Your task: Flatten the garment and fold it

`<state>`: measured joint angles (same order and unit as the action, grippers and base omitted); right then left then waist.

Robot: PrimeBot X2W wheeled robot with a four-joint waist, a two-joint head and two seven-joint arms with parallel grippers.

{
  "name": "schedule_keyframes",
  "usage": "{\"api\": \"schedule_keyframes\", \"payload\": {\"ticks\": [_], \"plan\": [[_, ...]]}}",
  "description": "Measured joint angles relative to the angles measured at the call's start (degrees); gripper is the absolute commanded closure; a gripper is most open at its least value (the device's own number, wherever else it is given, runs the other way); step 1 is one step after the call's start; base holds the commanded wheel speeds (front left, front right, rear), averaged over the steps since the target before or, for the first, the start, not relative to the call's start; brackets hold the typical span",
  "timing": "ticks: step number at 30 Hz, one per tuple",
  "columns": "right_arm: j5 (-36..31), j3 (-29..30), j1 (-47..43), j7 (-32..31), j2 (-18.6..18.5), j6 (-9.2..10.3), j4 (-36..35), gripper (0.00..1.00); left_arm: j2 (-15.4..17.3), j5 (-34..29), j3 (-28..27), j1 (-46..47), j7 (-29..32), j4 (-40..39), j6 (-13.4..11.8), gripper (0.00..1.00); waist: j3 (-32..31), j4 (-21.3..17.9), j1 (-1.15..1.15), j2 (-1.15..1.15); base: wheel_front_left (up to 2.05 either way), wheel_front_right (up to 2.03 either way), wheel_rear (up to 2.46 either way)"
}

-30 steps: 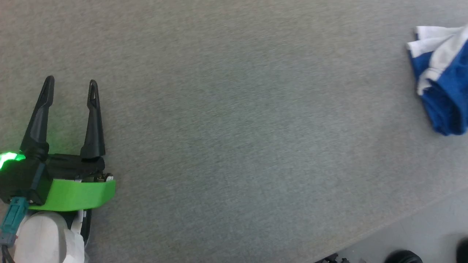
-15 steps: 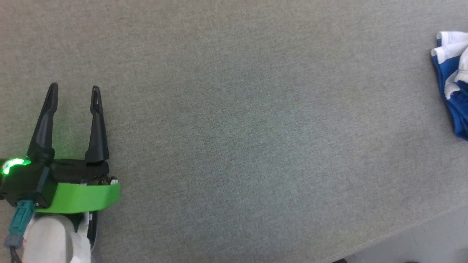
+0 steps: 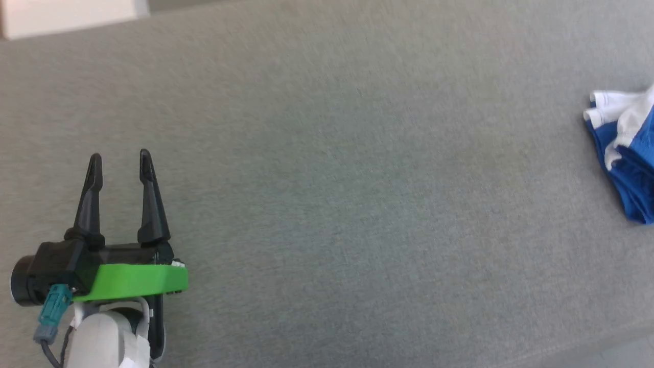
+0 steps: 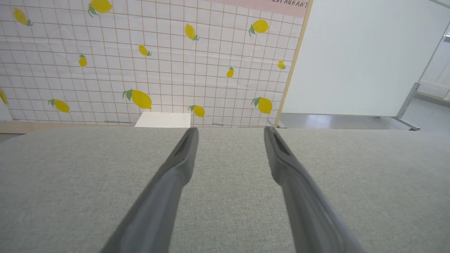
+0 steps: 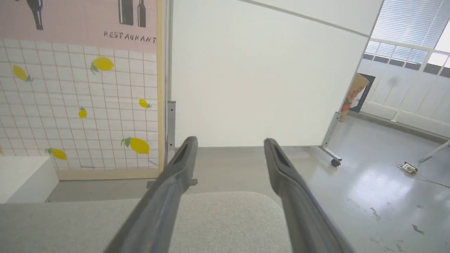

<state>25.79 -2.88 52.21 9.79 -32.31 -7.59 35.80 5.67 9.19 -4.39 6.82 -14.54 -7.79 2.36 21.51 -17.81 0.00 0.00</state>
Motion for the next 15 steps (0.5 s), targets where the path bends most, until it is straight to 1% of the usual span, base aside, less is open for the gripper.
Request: {"api": "schedule_keyframes", "payload": {"ticks": [2,6,9,11,12,15], "plan": [[2.6,2.0,-2.6,1.0,3.3,0.00,-5.3,0.00,-0.4,0.1,0.0,0.0,0.0,0.1,0.0,0.00,-2.1,0.9,0.00,0.00,0.00,0.00,0.00],[4.1,4.9,-9.0,2.2,9.3,0.01,-16.3,0.00,-1.0,0.5,-0.3,0.1,-0.2,0.3,-0.2,0.00,-5.3,3.5,0.00,0.00,0.00,0.00,0.00],[2.8,7.3,-13.6,3.2,14.0,0.02,-24.0,0.00,-1.3,0.9,-0.8,0.3,-0.2,1.1,-0.5,0.00,-7.1,6.0,0.00,0.00,0.00,0.00,0.00],[1.4,8.0,-16.7,3.5,18.2,0.02,-28.8,0.00,-1.5,1.0,-1.2,0.3,-0.2,1.6,-0.5,0.00,-8.4,7.8,0.00,0.00,0.00,0.00,0.00],[0.9,8.3,-18.2,3.9,20.6,0.02,-30.6,0.00,-1.6,1.0,-1.3,0.3,-0.2,1.8,-0.6,0.00,-9.0,8.6,0.00,0.00,0.00,0.00,0.00],[-1.2,8.3,-21.9,4.0,25.5,0.02,-34.0,0.00,-1.7,1.8,-1.6,0.3,-0.2,2.4,-0.8,0.00,-10.6,10.5,0.00,0.00,0.00,0.00,0.00]]}}
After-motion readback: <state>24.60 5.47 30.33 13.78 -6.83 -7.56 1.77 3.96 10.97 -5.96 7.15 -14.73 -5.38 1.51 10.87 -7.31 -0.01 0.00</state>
